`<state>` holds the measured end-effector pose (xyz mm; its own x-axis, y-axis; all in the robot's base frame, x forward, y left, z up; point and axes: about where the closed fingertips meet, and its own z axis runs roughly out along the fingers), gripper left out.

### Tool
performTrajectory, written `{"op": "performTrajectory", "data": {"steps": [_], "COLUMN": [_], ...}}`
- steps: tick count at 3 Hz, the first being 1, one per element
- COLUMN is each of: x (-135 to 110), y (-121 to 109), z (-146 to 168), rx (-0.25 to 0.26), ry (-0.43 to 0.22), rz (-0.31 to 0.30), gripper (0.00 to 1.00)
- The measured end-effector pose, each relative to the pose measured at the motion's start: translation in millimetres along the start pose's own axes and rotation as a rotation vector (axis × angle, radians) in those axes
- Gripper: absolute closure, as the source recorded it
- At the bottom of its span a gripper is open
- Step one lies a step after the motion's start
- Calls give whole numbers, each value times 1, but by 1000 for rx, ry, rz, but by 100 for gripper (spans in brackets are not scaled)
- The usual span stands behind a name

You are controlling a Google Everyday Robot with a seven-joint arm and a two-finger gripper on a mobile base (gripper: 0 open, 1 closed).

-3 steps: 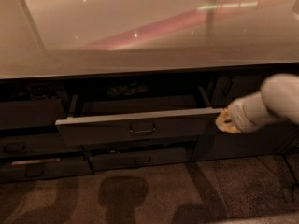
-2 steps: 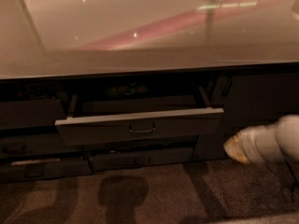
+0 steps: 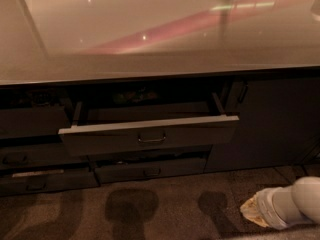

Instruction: Open top drawer

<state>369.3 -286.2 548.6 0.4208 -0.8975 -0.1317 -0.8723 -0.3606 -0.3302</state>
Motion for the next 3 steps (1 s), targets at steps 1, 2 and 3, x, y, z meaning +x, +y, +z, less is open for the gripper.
{"op": "performTrajectory", "data": {"steps": [1,2,3], "x": [-13,-1,13], "y": [-60,-148,-215], "z": [-46,-123,-182], "rx": [44,180,284], "ry": [-25,10,57], "rz": [-31,-28,-4], "gripper": [100,100,100]}}
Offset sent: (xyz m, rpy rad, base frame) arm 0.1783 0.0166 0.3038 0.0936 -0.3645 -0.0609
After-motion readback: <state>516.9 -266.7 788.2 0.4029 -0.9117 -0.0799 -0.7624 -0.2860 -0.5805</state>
